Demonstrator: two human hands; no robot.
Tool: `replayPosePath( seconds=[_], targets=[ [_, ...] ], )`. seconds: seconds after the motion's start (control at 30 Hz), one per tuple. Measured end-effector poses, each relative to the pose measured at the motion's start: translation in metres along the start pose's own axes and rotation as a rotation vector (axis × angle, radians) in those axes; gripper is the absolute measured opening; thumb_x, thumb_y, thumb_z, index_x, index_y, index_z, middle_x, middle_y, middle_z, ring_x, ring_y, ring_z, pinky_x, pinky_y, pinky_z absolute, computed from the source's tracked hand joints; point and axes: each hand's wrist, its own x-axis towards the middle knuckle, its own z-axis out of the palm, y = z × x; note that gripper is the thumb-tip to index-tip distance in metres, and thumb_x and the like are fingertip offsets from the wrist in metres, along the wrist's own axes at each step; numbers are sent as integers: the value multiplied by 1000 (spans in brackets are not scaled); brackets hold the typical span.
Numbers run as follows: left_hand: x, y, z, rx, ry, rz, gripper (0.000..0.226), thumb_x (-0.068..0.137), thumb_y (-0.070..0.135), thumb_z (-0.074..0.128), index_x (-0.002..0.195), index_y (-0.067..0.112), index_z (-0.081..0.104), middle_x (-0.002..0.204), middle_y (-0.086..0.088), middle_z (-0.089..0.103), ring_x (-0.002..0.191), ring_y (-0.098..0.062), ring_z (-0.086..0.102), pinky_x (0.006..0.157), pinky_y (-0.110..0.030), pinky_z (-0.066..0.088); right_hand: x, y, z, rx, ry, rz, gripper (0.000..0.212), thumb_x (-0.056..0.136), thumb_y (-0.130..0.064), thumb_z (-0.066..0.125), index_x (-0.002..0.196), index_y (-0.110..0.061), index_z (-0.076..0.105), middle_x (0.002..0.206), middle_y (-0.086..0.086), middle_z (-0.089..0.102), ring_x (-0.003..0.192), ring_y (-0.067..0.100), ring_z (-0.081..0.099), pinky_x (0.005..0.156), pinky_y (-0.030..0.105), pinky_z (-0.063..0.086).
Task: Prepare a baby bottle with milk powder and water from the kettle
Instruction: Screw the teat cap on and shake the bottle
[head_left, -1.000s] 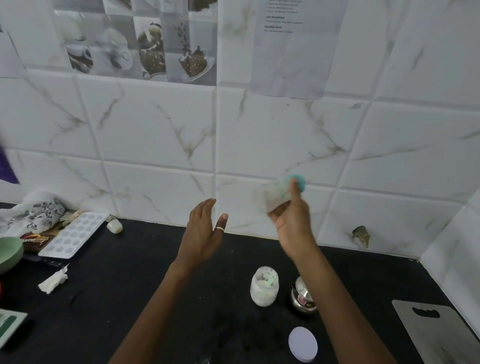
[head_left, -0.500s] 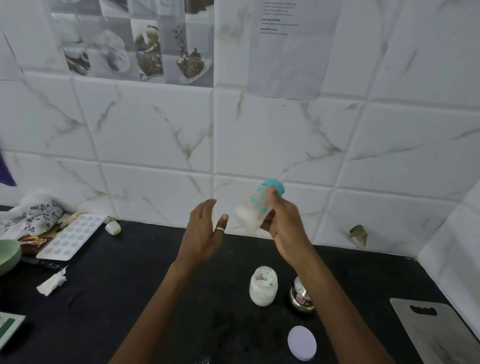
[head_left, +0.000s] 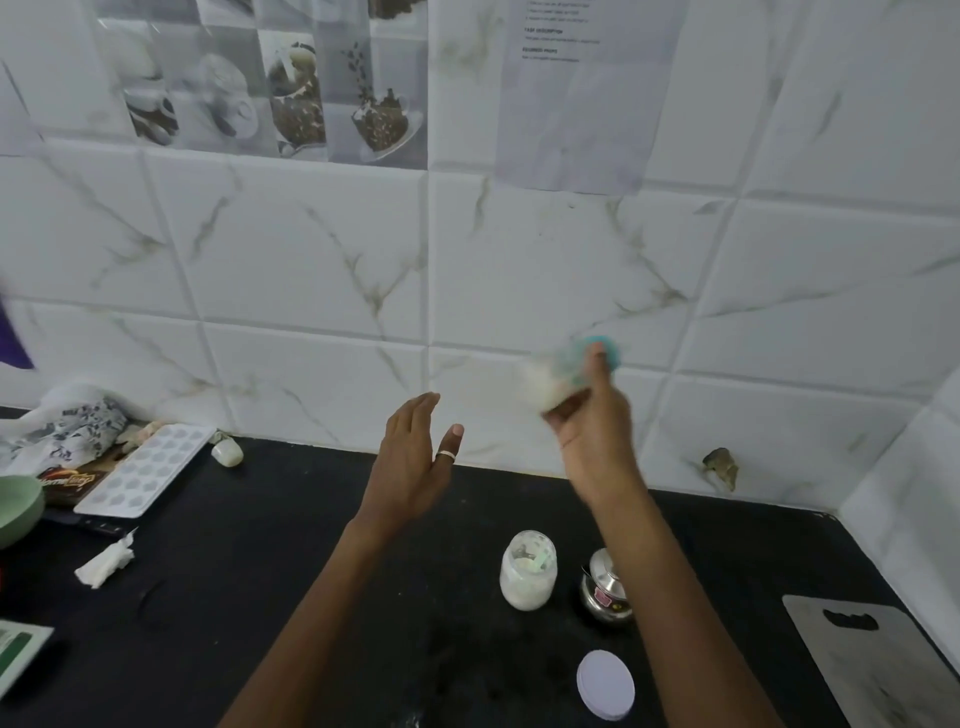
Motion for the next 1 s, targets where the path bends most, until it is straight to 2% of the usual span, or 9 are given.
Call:
replayPosePath(
  seconds=[0.07,0.13,0.3,0.43,0.5,0.6,0.73,0.87,1.0],
  targets=[
    [-1,-3,-1,5,4,-8,59,103,46,43,151,12,35,157,-3,37,147,-19,27,115,-35,30,11,-13,-4,173,129,-59,38,101,-48,55,118,-16,64,121,9,73,106,21,73,82,36,61],
    [-1,-5,-2,3,7,-19,59,103,46,42,151,12,34,157,-3,37,147,-19,27,116,-37,30,11,-10,-3,131,140,-69,42,100,-49,55,124,-14,62,123,11,72,107,20,73,81,34,61],
    [3,-6,3,5,-30,9,57,99,24,55,150,8,35,156,-8,37,146,-25,29,118,-45,32,-15,29,4,-469,-205,59,61,89,-58,62,127,-10,63,117,10,75,108,25,73,87,42,60],
    [1,-4,1,8,3,-9,57,104,43,44,150,11,35,156,-4,37,146,-20,27,116,-35,29,3,0,0,79,32,8,42,95,-48,59,117,-13,64,120,12,72,108,25,72,84,39,60],
    [0,-7,0,14,5,-17,58,103,45,43,151,12,35,157,-3,37,147,-19,26,116,-34,29,15,-14,-3,205,163,-48,37,99,-49,56,115,-17,63,126,12,70,108,23,72,83,36,60],
    [1,-10,-1,7,8,-30,59,103,45,43,151,12,35,157,-3,37,147,-18,26,116,-35,29,9,-3,2,85,116,-6,40,100,-48,55,119,-14,64,123,14,72,105,21,73,82,35,61],
    [2,-4,2,8,-9,-2,57,102,37,48,150,9,35,156,-7,37,146,-23,28,117,-42,33,-14,24,6,-371,-168,73,57,88,-53,59,125,-10,63,116,9,75,106,23,74,85,38,61],
    [0,-4,-1,15,6,-11,58,103,46,42,150,12,35,156,-3,37,146,-19,27,115,-37,31,6,-4,0,129,60,-2,36,99,-47,55,116,-16,64,117,9,74,102,20,74,78,35,61],
    [0,-10,-2,2,8,-32,59,103,45,44,151,12,35,156,-2,37,146,-18,26,116,-37,31,5,-3,5,92,60,0,43,99,-48,55,123,-13,63,115,9,76,103,19,75,80,33,61]
  ],
)
